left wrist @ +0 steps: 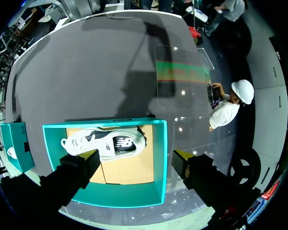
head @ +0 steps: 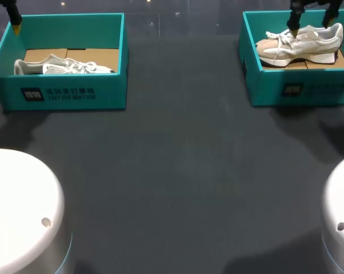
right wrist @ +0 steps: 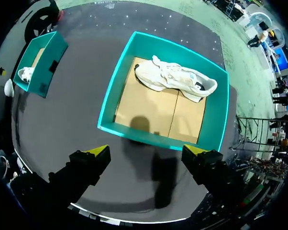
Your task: Take the shoe out of the shoebox, open the shoe tongue, remove and reinsert the insole, then place the shoe into the shoebox
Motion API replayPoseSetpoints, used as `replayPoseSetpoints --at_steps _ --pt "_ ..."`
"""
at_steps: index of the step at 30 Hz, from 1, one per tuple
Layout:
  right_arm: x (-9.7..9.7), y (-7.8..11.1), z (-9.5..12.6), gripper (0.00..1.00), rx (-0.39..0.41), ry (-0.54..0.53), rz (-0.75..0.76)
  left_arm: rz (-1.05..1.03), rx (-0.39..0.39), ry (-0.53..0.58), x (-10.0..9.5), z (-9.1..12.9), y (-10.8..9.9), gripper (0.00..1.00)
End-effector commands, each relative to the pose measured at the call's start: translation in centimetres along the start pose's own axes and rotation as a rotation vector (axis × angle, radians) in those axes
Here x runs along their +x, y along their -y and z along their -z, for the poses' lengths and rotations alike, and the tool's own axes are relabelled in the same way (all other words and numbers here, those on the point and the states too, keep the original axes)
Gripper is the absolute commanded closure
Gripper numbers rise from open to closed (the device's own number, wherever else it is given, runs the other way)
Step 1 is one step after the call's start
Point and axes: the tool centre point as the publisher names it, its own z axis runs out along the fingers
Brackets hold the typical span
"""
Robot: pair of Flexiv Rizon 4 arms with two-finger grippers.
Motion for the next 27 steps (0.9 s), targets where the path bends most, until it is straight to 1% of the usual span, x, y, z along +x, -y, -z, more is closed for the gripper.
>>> replayPoseSetpoints --at_steps 1,3,4,6,7,9,12,15,16,27 --pt "0.6 -0.6 0.3 0.0 0.198 0.022 -0.024 -0.001 -0.001 -0.001 0.0 0.0 0.1 0.0" --pt "0.6 -0.6 0.3 0.0 0.198 0.022 -0.024 -0.001 -0.001 -0.001 0.0 0.0 0.1 0.0" --pt "0.0 -1.2 0.0 0.0 0.214 0.049 -0.099 -0.001 -0.001 -0.001 0.0 0.0 0.1 0.0" --pt "-1.4 -2.4 -0.3 0.0 0.226 0.027 -0.194 -0.001 -0.001 -0.001 0.0 0.0 0.1 0.0" --pt "-2.0 -2.9 -0.4 0.0 0.215 0.058 -0.223 -0.001 -0.001 -0.001 0.0 0.0 0.1 0.0" --pt "-3.2 -4.1 -0.4 0.0 0.201 0.056 -0.25 -0.001 -0.001 -0.001 0.0 0.0 0.1 0.0" --pt "-5.4 -6.0 -0.7 0.0 0.174 0.094 -0.296 -0.001 -0.001 -0.001 0.0 0.0 0.1 0.0" --pt "-7.4 -7.4 -1.2 0.0 0.156 0.104 -0.337 -0.001 -0.001 -0.001 0.0 0.0 0.1 0.0" --pt "-8.5 -8.0 -1.7 0.0 0.167 0.1 -0.415 -0.001 -0.001 -0.001 0.0 0.0 0.1 0.0" --pt "-8.5 -8.0 -1.7 0.0 0.167 0.1 -0.415 -0.001 -0.001 -0.001 0.0 0.0 0.1 0.0"
